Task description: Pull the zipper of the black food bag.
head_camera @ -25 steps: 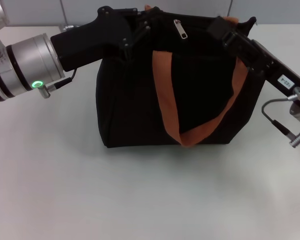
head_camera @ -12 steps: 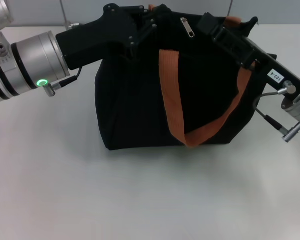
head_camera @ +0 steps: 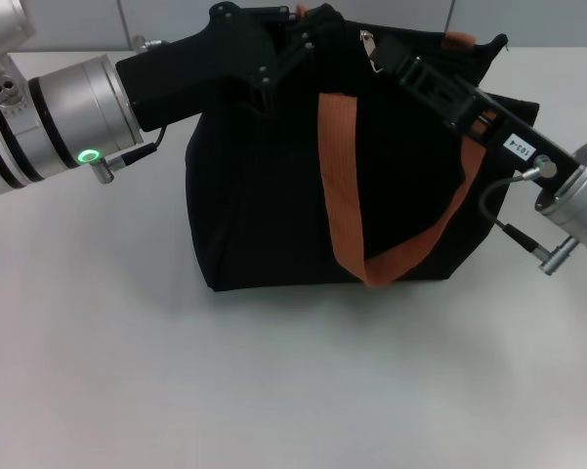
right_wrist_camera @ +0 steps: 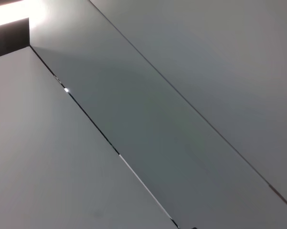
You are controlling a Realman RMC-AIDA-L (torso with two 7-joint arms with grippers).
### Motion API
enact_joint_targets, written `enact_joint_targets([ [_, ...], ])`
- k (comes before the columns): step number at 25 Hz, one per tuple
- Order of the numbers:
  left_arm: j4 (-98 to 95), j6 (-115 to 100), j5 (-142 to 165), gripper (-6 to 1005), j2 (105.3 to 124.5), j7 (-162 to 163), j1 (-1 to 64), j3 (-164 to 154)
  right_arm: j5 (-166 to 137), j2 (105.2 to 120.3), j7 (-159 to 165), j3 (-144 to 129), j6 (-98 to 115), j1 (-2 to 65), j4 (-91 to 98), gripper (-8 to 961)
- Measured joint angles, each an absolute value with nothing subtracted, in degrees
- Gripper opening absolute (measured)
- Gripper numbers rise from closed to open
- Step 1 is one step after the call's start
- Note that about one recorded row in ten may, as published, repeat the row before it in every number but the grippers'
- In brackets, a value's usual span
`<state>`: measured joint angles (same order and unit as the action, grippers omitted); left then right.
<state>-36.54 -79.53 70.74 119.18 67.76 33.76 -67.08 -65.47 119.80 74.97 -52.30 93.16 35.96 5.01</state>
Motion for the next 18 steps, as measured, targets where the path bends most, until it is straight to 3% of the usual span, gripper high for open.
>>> enact_joint_targets([
  [18, -36.5, -79.5, 70.5, 72, 119.18, 67.8, 33.9, -67.7, -64.9, 119.90, 75.4, -55.3, 91.7, 37.2, 4.9, 371],
])
